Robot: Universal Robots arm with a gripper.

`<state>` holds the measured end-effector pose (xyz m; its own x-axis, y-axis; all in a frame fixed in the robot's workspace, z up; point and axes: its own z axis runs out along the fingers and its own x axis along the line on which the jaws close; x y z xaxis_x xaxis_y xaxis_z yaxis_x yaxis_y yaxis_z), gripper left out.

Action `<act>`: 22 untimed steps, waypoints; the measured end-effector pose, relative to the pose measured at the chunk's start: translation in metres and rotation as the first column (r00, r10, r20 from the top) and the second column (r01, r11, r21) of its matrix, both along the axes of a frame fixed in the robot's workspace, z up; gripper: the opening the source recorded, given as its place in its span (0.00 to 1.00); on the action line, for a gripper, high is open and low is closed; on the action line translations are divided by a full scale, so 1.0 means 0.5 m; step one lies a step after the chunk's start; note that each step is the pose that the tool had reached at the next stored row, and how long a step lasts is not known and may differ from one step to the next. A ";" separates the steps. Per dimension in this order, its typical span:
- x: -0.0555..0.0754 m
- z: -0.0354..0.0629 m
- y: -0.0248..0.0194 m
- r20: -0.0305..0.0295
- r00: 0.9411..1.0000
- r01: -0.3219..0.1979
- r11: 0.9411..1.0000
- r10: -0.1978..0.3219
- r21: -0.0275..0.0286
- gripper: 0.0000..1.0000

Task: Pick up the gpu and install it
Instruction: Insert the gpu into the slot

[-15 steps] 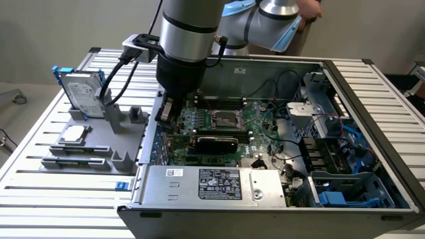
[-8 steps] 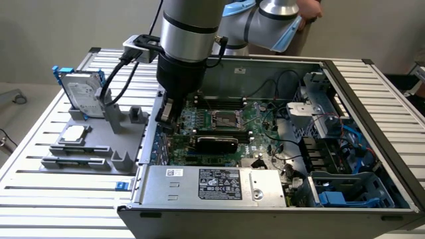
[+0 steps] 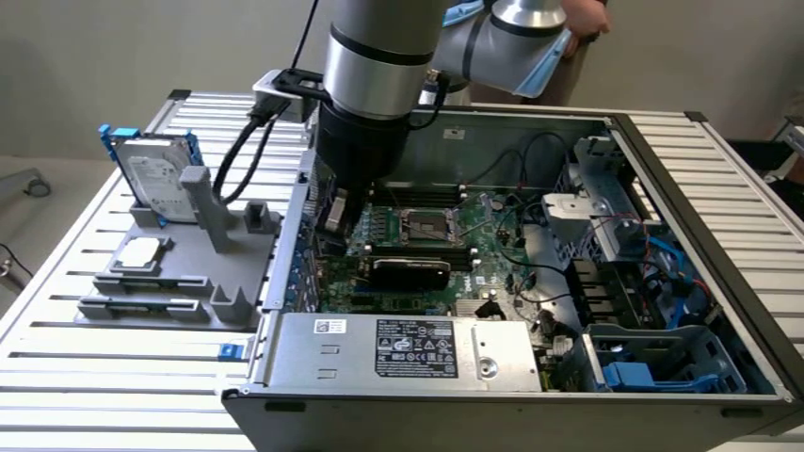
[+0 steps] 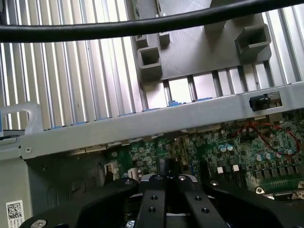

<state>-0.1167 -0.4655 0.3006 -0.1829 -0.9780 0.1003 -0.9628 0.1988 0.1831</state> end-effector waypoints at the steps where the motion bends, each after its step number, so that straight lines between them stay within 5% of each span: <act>1: 0.003 0.000 0.0000 0.004 1.000 -0.001 1.000 0.001 0.000 0.11; 16: 0.044 -0.008 0.0000 0.053 0.998 -0.016 1.000 0.016 0.001 0.11; 22: 0.070 -0.008 0.0000 0.069 0.997 -0.016 1.000 0.015 0.021 0.11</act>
